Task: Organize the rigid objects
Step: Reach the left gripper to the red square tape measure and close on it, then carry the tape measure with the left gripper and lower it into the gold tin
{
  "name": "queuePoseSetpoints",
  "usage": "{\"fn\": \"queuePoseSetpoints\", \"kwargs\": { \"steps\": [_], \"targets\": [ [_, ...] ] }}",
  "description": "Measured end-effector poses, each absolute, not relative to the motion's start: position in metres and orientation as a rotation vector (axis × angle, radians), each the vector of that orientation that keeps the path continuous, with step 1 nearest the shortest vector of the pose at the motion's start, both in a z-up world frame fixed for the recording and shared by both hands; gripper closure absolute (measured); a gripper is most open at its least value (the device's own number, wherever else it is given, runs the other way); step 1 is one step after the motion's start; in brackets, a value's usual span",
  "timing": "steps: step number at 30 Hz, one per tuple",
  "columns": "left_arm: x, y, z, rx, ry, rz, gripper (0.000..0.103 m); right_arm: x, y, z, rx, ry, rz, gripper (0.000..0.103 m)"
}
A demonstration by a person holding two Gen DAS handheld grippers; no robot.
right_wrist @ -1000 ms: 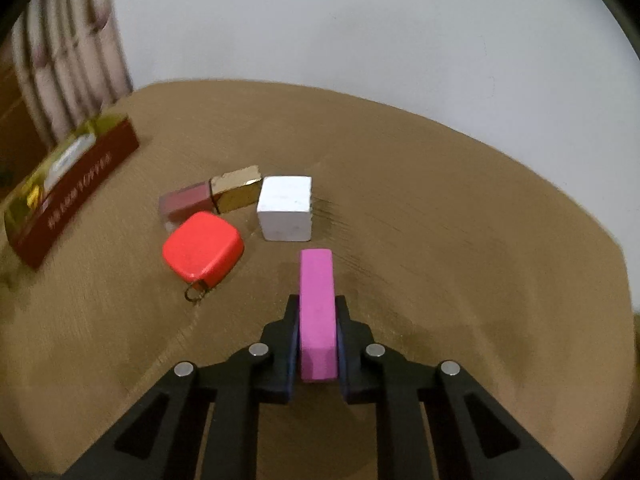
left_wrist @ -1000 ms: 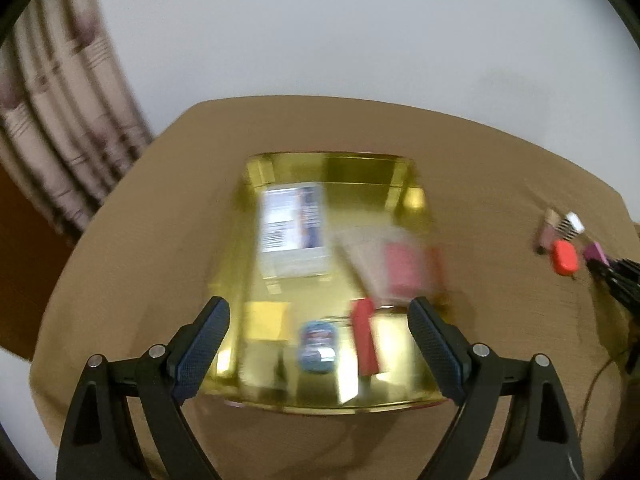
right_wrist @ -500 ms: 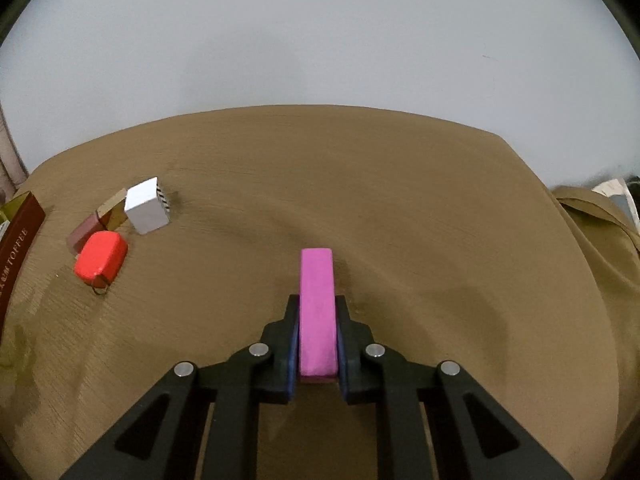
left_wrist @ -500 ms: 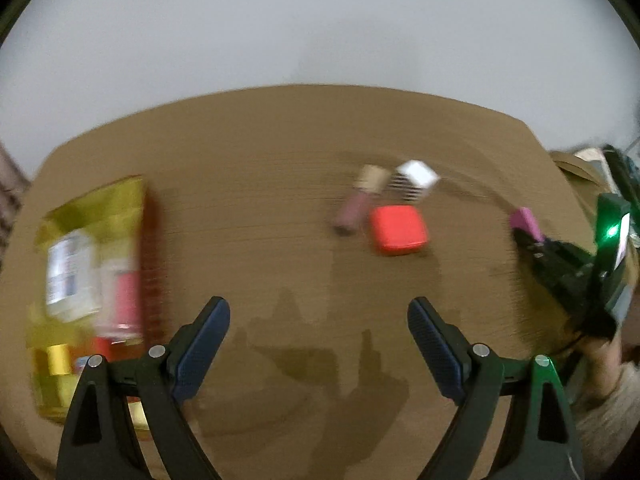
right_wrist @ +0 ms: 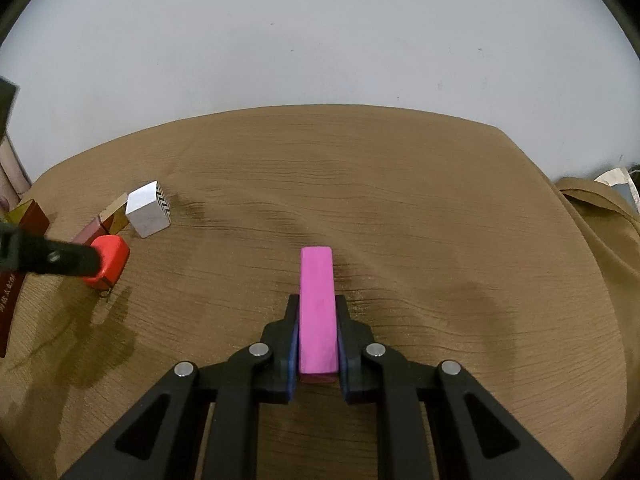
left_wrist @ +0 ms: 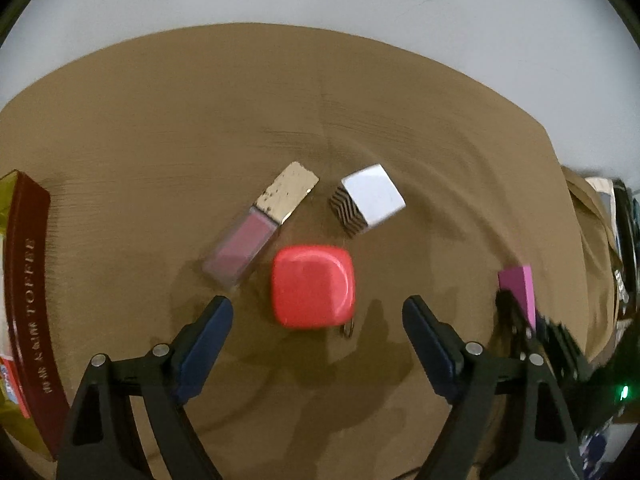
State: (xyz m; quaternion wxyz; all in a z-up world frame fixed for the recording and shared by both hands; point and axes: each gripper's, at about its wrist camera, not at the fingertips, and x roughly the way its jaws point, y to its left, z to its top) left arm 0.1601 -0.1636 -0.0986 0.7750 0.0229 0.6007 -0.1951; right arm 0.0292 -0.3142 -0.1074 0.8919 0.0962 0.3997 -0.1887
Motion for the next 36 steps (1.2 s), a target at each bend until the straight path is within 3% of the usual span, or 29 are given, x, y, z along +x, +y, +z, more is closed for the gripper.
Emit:
{"fn": "queuePoseSetpoints", "kwargs": {
  "steps": [4, 6, 8, 13, 15, 36],
  "targets": [
    [0.165, -0.174, -0.106, 0.08, 1.31, -0.398, 0.028, 0.015, -0.337, -0.1, 0.226, 0.822, -0.379, 0.088],
    [0.166, -0.177, -0.11, 0.087, 1.317, -0.389, 0.041, 0.011, -0.344, -0.098, 0.24, 0.818, -0.372, 0.088],
    [0.167, -0.18, -0.115, 0.087, 1.328, -0.376, 0.047, 0.01, -0.345, -0.096, 0.248, 0.816, -0.369, 0.088],
    [0.156, -0.192, -0.116, 0.134, 1.29, -0.366, 0.05, 0.007, -0.349, -0.095, 0.251, 0.815, -0.368, 0.088],
    [0.15, -0.192, -0.117, 0.155, 1.269, -0.344, 0.06, 0.006, -0.352, -0.094, 0.254, 0.814, -0.367, 0.088],
    [0.083, -0.147, -0.091, 0.238, 1.141, -0.407, 0.06, 0.008, -0.344, -0.088, 0.199, 0.833, -0.4, 0.088]
  ]
}}
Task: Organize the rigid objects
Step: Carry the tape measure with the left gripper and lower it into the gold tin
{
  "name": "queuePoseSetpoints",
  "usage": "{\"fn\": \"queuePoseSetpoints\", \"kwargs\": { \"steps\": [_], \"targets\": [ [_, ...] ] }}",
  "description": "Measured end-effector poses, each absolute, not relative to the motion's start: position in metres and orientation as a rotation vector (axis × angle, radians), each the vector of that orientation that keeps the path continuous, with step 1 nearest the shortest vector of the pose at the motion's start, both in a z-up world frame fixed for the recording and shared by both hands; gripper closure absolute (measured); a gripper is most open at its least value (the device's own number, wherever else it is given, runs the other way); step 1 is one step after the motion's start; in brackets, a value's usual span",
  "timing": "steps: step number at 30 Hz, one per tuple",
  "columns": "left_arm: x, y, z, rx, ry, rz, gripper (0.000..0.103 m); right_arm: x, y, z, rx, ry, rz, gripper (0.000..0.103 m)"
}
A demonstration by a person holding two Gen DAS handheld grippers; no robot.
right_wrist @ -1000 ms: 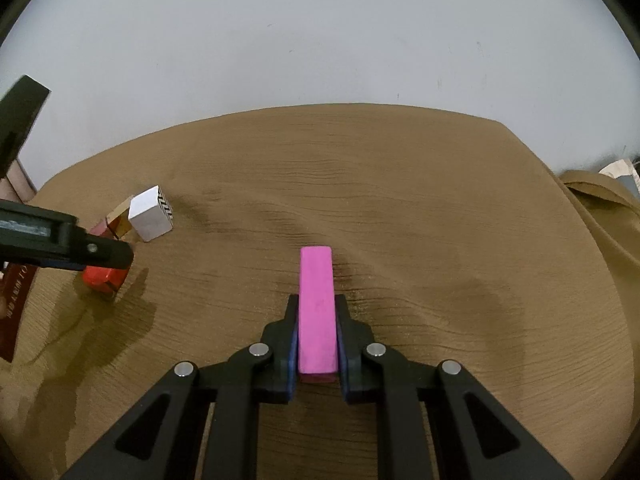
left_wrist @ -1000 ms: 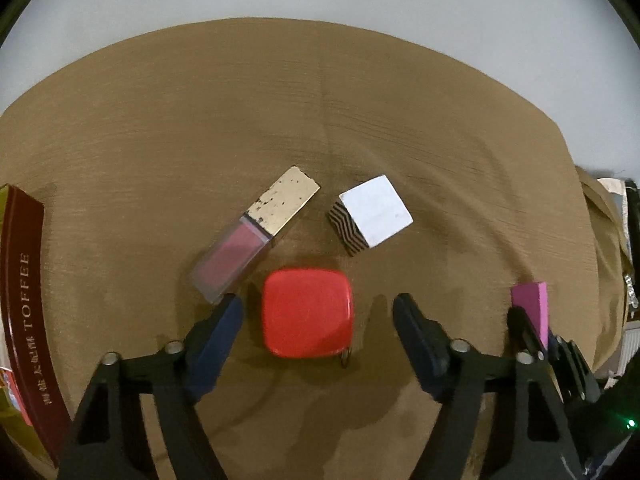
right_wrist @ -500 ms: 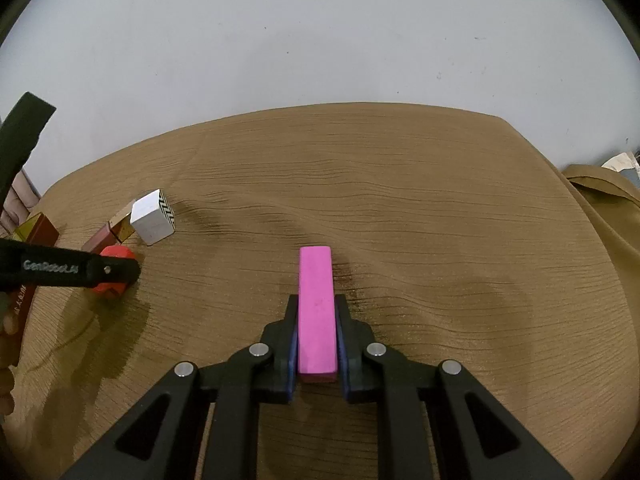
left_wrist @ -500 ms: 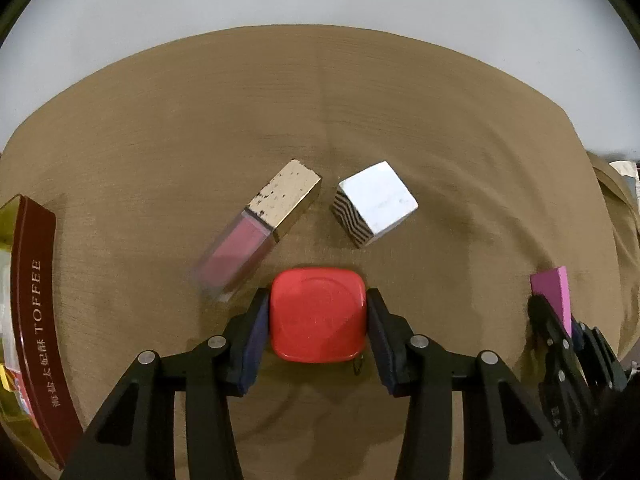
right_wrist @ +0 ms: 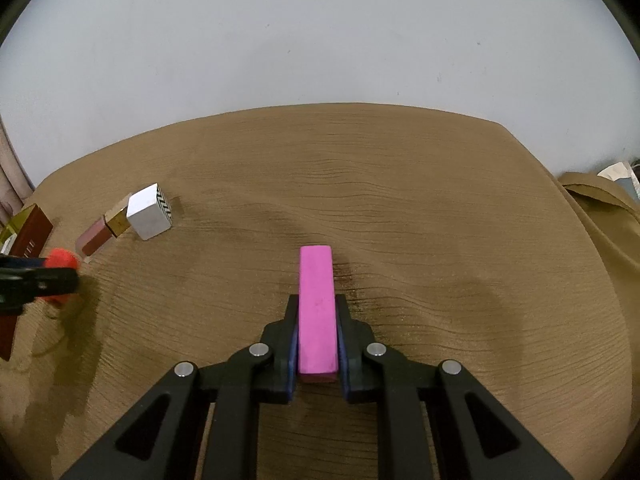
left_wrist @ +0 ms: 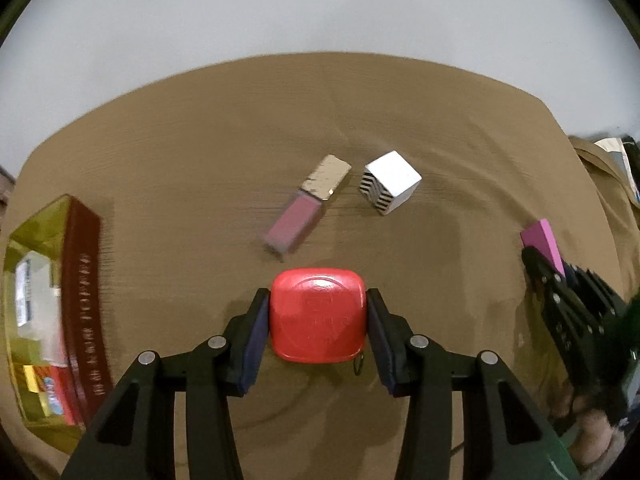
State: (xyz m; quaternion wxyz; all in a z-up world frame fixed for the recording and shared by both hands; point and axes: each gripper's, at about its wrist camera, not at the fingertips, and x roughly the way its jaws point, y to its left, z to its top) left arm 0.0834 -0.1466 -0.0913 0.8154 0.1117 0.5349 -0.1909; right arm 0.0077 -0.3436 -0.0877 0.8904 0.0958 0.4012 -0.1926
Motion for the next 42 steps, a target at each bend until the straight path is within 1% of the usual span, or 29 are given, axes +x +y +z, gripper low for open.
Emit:
{"fn": "queuePoseSetpoints", "kwargs": {
  "steps": [8, 14, 20, 24, 31, 38, 42],
  "targets": [
    [0.061, -0.097, -0.063, 0.222, 1.093, -0.391, 0.06, 0.013, -0.335, -0.088, 0.179, 0.839, -0.409, 0.088],
    [0.059, -0.052, -0.048, 0.19, 1.07, -0.332, 0.06, 0.015, -0.33, -0.086, 0.175, 0.84, -0.412, 0.088],
    [0.096, 0.013, -0.034, 0.124, 1.073, -0.243, 0.06, 0.016, -0.328, -0.085, 0.175, 0.84, -0.413, 0.088],
    [0.103, 0.043, -0.03, 0.101, 1.076, -0.193, 0.06, 0.017, -0.325, -0.085, 0.17, 0.841, -0.416, 0.088],
    [0.112, 0.095, -0.027, 0.076, 1.079, -0.113, 0.06, 0.02, -0.323, -0.088, 0.162, 0.844, -0.418, 0.088],
    [0.127, 0.138, -0.042, 0.013, 1.118, -0.046, 0.06, 0.02, -0.323, -0.089, 0.158, 0.844, -0.419, 0.088],
    [0.136, 0.145, -0.053, 0.015, 1.126, -0.018, 0.06, 0.021, -0.323, -0.09, 0.158, 0.845, -0.418, 0.088]
  ]
}}
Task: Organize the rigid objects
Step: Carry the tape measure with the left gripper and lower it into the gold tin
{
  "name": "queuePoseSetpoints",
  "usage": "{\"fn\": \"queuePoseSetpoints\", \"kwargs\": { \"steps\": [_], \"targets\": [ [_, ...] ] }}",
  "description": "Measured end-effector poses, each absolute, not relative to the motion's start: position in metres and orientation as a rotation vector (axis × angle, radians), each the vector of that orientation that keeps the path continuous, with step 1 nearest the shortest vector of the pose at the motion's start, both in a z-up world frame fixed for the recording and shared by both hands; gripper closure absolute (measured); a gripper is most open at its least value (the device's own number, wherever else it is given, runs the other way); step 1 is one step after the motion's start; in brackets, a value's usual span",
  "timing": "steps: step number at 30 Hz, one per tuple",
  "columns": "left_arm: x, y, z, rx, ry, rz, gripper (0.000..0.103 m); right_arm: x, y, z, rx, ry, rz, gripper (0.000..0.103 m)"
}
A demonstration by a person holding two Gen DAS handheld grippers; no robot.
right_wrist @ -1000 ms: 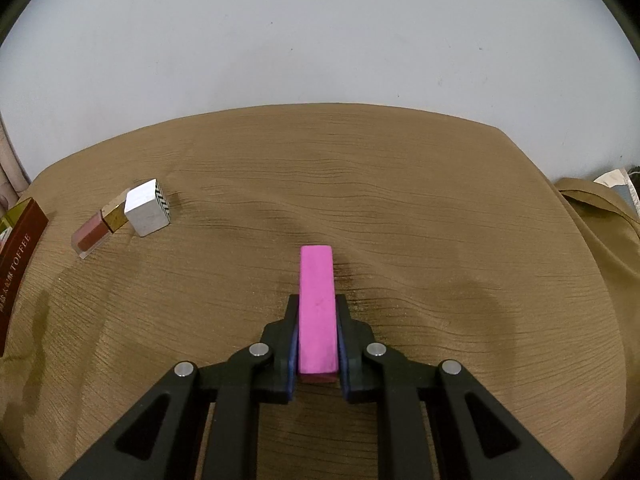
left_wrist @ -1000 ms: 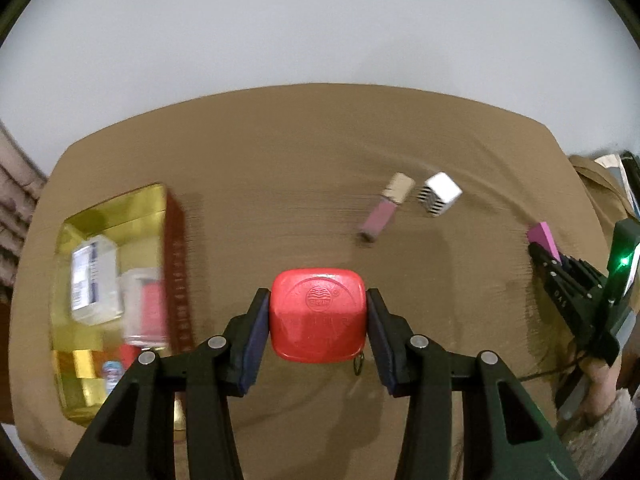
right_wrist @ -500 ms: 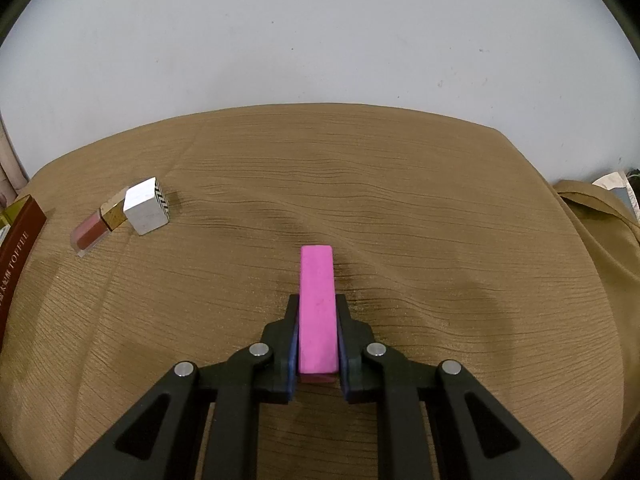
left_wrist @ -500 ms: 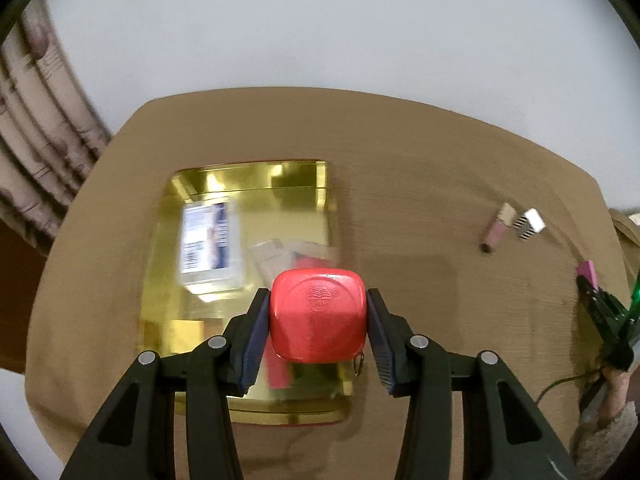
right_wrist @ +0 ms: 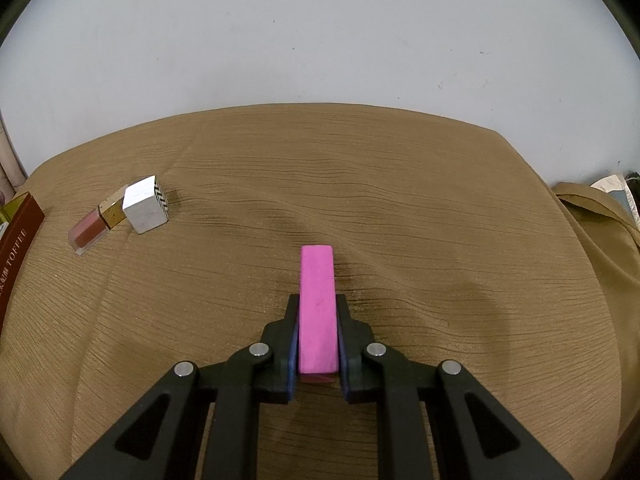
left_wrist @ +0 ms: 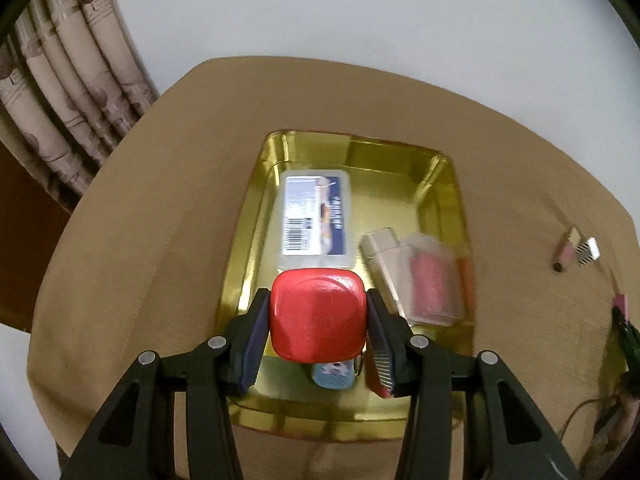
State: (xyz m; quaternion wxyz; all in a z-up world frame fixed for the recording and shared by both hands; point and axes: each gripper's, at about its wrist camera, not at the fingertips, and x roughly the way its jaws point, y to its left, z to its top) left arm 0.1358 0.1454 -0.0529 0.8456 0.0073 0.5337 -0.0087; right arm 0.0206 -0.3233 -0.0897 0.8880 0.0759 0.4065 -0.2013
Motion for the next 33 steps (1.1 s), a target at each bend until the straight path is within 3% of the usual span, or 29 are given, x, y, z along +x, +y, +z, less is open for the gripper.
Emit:
{"fn": "queuePoseSetpoints", "kwargs": {
  "steps": [17, 33],
  "targets": [
    [0.159, 0.147, -0.089, 0.011, 1.173, -0.032, 0.06, 0.021, -0.324, -0.089, 0.155, 0.845, -0.416, 0.088],
    [0.15, 0.134, -0.088, 0.053, 1.137, -0.04, 0.058, 0.022, -0.324, -0.089, 0.145, 0.848, -0.42, 0.088]
  ]
}}
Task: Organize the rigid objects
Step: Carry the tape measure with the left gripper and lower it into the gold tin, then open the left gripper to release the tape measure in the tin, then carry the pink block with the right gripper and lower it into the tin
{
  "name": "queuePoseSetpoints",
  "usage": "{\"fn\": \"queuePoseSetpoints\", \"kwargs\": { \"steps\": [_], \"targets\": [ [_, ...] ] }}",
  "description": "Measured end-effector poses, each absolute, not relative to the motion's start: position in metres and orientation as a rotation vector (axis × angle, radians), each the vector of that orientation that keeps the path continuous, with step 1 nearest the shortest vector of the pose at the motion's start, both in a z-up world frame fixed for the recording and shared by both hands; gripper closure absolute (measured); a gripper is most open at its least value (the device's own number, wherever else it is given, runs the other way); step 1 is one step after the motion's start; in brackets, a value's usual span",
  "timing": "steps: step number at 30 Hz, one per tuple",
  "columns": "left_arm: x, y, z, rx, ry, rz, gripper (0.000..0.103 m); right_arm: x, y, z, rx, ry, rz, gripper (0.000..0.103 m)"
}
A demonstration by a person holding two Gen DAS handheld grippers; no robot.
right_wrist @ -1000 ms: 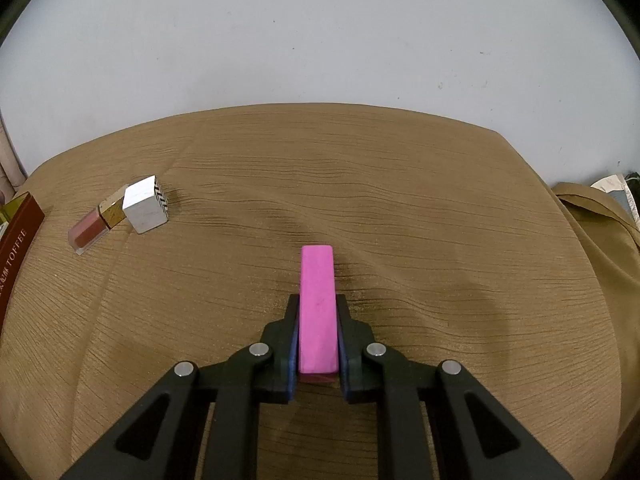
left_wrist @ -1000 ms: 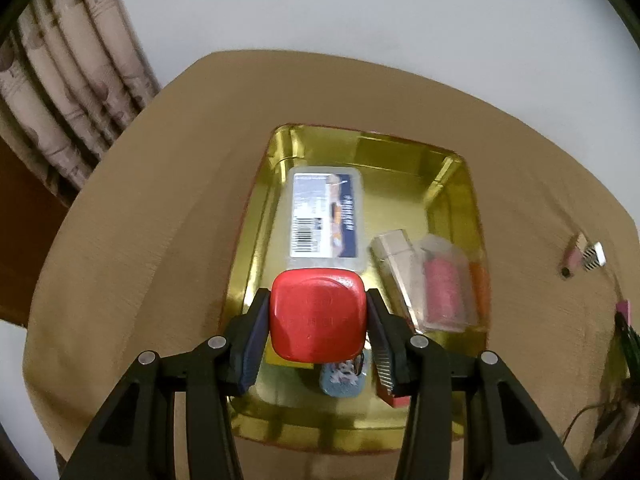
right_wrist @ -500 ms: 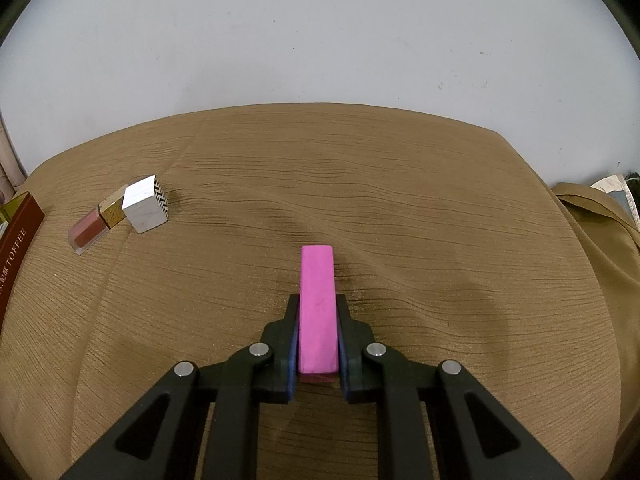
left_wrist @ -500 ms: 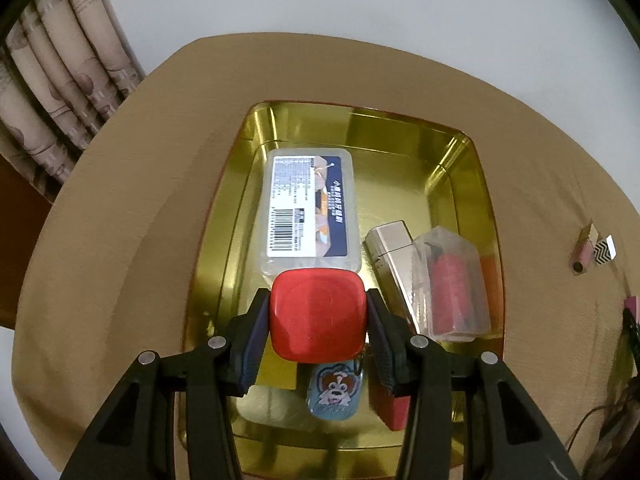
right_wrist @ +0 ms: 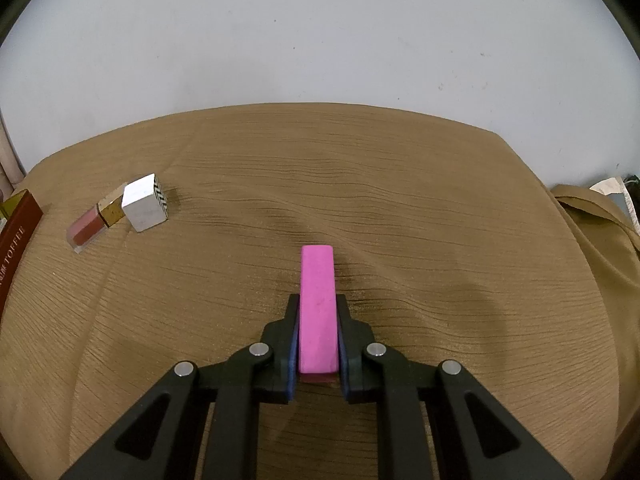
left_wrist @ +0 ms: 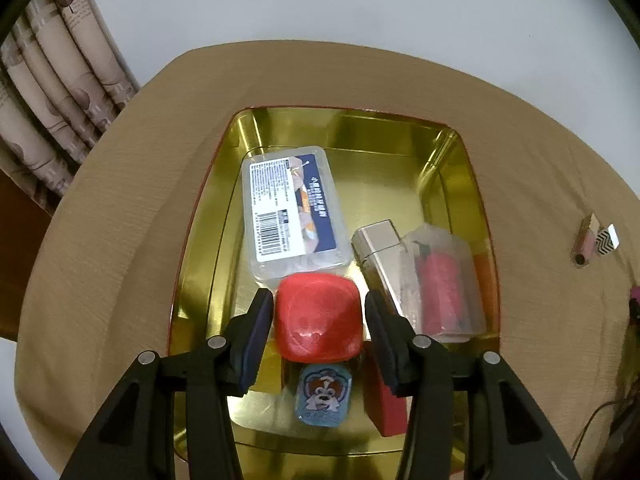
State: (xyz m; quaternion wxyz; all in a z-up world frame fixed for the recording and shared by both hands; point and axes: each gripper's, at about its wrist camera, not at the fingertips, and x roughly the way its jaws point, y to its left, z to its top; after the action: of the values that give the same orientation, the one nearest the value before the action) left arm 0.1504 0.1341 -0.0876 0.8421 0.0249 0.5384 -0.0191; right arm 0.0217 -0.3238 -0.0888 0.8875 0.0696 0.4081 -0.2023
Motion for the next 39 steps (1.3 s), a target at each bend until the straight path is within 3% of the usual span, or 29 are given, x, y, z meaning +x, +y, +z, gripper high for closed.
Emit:
{"fn": "queuePoseSetpoints", "kwargs": {
  "steps": [16, 20, 24, 39],
  "targets": [
    [0.116, 0.149, -0.051, 0.079, 1.013, 0.039, 0.055, 0.023, -0.322, -0.09, 0.13, 0.851, -0.424, 0.088],
    [0.096, 0.162, -0.039, 0.089, 0.956, 0.066, 0.05, 0.022, -0.323, -0.09, 0.134, 0.85, -0.422, 0.088],
    [0.078, 0.173, -0.036, 0.095, 0.92, 0.083, 0.037, 0.025, -0.317, -0.089, 0.101, 0.858, -0.436, 0.088],
    [0.067, 0.193, -0.044, 0.071, 0.897, 0.105, 0.025, 0.034, -0.245, -0.057, 0.101, 0.856, -0.363, 0.088]
  ]
}}
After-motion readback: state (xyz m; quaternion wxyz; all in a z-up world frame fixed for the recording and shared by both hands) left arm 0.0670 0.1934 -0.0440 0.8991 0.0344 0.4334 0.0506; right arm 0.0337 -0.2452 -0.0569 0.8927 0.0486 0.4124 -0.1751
